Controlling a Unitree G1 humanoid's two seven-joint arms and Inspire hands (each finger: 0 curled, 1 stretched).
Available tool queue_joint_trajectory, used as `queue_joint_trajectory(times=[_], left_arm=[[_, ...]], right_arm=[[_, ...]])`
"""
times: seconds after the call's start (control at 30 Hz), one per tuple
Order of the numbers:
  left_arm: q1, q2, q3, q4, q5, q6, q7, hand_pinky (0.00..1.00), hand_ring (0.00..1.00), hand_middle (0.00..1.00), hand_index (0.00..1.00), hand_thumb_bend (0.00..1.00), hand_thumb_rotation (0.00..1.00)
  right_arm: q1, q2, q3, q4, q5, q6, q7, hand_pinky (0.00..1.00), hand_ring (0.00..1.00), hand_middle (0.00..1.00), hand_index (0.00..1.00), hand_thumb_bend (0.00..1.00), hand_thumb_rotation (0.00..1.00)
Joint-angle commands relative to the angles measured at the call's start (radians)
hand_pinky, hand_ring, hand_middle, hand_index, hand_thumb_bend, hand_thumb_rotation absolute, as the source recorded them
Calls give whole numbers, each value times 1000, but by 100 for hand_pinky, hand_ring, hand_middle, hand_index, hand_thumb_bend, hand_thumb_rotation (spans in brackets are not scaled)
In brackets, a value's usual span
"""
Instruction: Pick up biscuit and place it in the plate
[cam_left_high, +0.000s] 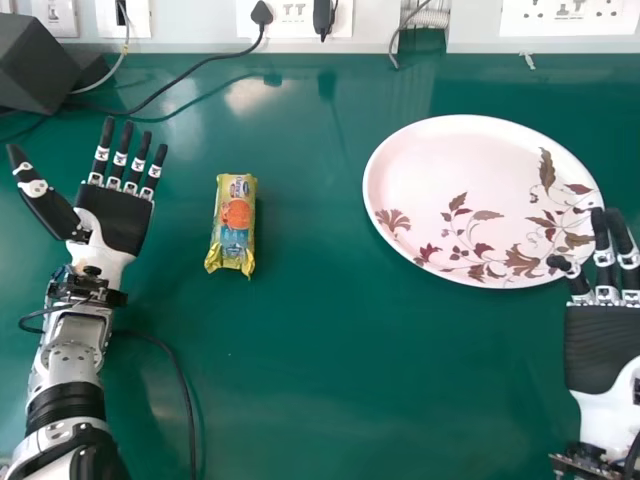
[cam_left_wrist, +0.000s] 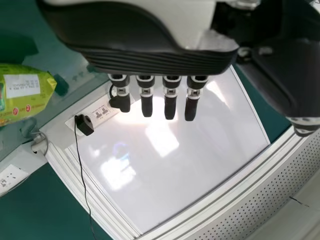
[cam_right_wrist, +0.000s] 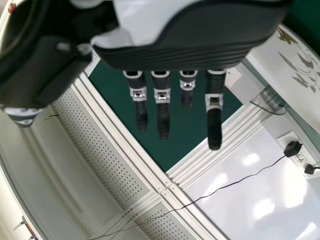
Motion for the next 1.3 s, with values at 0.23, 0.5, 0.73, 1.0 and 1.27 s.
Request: queue_joint_trajectory(times=[0.23, 0.5, 0.73, 1.0, 1.27], left_arm=[[78, -48, 5, 52, -1, 12, 2, 100, 100, 100, 96, 100, 62], [80, -51, 4, 47, -3, 15, 10, 100, 100, 100, 97, 100, 61], [80, -50, -1, 37, 2, 9, 17, 100, 100, 100, 97, 100, 62], [77, -48, 2, 45, 1, 7, 12, 100, 100, 100, 98, 100, 63], [76, -49, 0, 41, 1, -10, 0, 100, 100, 100, 98, 100, 62]], right_arm=[[5, 29, -3, 5, 2, -12, 0, 46, 58, 79, 84, 100, 45], [8, 26, -3, 2, 12, -6, 7, 46, 58, 79, 85, 100, 45], [11, 28, -1, -3, 8, -10, 5, 45, 58, 79, 85, 100, 44], [4, 15, -10, 8, 17, -5, 16, 46, 58, 80, 84, 100, 41], [0, 7, -19, 9, 27, 2, 25, 47, 58, 79, 84, 99, 45]])
